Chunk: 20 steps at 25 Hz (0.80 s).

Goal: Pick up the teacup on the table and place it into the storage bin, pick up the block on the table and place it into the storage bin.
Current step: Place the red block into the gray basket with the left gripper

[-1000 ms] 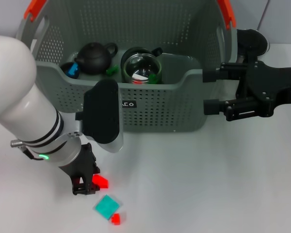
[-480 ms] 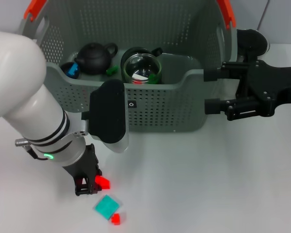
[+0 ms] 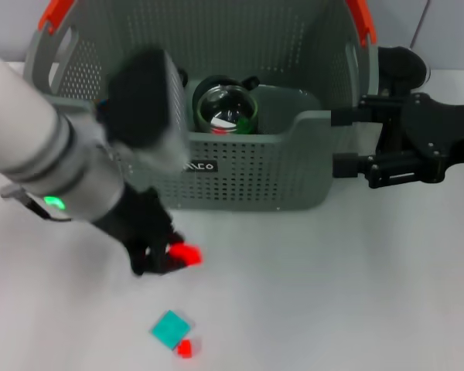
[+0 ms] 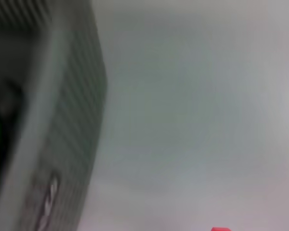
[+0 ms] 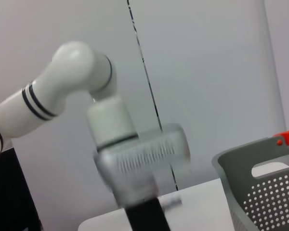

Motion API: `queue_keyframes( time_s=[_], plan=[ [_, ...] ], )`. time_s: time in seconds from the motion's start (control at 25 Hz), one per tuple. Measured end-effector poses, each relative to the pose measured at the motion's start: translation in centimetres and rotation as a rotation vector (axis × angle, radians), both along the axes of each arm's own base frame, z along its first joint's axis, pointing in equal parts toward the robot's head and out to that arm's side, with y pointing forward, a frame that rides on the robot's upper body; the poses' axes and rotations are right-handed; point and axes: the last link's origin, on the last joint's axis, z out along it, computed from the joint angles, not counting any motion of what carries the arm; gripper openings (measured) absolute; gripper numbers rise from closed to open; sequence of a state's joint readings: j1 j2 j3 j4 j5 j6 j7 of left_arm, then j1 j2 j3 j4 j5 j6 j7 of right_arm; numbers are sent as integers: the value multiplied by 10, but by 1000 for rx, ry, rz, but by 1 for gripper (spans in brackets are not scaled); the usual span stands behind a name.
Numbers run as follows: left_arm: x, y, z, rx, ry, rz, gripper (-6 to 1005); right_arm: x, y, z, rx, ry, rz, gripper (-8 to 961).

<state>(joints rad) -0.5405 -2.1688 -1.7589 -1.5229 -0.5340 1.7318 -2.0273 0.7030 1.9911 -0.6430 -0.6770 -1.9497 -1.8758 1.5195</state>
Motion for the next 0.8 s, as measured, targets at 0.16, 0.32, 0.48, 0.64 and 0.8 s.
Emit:
queue_keyframes(
  time_s=[0.16,0.32,0.48,0.64,0.8],
  plan=[
    [24,8,48,63,-245,50,312,0,-1,2,-4,0,3,940],
    [37,34,95,186,-471,101,320,0,-2,4,-12,-2,12,941],
    [42,79,119,331,-593,173,327,1,-3,6,-23,-9,16,940],
    [43,129,127,455,-653,258,335,2,-4,9,-33,-13,17,940],
    [39,160,122,560,-659,302,342,4,-5,12,-40,-17,10,941]
  ],
)
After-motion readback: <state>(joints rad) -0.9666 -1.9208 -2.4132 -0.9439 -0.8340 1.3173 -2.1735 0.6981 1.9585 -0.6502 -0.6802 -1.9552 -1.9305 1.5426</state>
